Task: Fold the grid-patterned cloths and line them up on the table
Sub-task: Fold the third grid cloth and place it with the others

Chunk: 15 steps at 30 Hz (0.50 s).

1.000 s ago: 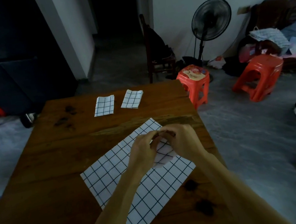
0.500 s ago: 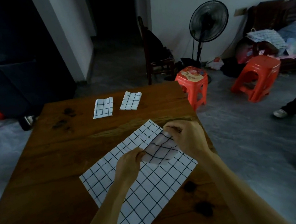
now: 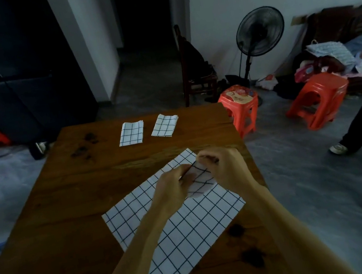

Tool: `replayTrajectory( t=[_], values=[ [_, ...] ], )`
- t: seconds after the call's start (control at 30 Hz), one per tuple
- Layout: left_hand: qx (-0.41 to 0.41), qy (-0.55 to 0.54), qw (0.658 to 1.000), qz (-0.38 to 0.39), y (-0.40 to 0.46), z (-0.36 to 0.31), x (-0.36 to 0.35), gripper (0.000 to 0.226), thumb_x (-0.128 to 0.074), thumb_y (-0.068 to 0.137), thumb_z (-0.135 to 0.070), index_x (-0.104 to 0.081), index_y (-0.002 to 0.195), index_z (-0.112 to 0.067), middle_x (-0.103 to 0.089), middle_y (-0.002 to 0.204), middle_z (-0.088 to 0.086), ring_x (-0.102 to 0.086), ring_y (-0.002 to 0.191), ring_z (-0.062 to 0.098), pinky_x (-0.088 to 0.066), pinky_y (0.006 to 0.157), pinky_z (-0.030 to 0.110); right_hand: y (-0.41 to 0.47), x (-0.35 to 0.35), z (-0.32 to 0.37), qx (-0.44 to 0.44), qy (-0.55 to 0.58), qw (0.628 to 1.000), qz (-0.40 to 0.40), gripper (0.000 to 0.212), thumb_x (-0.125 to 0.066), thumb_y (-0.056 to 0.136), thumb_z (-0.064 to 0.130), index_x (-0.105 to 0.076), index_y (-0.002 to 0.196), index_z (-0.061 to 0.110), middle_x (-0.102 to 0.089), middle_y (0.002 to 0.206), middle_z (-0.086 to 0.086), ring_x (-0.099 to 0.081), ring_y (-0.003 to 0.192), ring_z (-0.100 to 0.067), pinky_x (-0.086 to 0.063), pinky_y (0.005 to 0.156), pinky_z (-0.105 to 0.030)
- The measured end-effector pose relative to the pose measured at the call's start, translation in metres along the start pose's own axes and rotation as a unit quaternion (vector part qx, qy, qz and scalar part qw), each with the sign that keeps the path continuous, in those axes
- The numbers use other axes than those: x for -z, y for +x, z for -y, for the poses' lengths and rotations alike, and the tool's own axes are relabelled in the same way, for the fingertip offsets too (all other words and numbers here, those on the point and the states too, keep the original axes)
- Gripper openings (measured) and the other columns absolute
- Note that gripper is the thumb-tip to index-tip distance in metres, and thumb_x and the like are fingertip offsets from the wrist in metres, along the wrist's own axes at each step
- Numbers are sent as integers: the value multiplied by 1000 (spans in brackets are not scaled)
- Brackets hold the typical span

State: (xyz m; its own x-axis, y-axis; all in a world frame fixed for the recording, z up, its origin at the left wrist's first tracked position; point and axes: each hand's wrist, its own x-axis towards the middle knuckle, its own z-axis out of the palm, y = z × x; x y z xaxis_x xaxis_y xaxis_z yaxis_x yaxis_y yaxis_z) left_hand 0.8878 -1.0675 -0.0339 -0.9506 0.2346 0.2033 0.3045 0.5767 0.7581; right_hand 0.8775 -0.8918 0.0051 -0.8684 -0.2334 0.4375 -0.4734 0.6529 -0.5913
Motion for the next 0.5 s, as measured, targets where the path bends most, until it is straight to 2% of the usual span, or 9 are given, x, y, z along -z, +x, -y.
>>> replayTrajectory(
  t=[0.1,0.23,0.33,0.43,0.5],
  values=[
    [-1,-19,998,-55,-6,3,-1,15,-59,92,-24,-69,101,-17,-69,90,-9,-64,82,4,-55,75,32,-4,1,6,-4,31,999,11,9,-66,88,17,-73,94,16,-70,85,9,-60,73,2,-43,64,-6],
    [15,-60,994,-88,-15,3,5,11,-62,89,-18,-71,96,-18,-70,85,-9,-64,79,0,-55,72,25,-15,4,8,-106,49,992,45,35,-66,88,33,-60,121,21,-64,105,16,-60,90,4,-49,76,-12],
    [28,-95,990,-104,-25,5,15,10,-63,89,-17,-70,95,-19,-70,86,-10,-65,80,1,-55,71,22,-29,2,9,-202,103,972,67,36,-70,86,30,-51,116,31,-56,95,27,-57,84,11,-47,69,-7],
    [49,-143,981,-119,-39,7,19,9,-61,90,-18,-69,93,-19,-70,85,-8,-65,79,3,-53,65,19,-44,-4,14,-274,178,944,42,33,-73,83,20,-53,109,26,-62,96,15,-63,90,-1,-50,70,-11],
    [71,-195,970,-130,-49,6,19,9,-60,91,-19,-68,94,-22,-70,86,-9,-65,79,1,-52,63,15,-53,-9,22,-302,211,929,37,23,-72,84,16,-56,100,19,-64,88,9,-64,80,3,-50,65,-12]
  ],
)
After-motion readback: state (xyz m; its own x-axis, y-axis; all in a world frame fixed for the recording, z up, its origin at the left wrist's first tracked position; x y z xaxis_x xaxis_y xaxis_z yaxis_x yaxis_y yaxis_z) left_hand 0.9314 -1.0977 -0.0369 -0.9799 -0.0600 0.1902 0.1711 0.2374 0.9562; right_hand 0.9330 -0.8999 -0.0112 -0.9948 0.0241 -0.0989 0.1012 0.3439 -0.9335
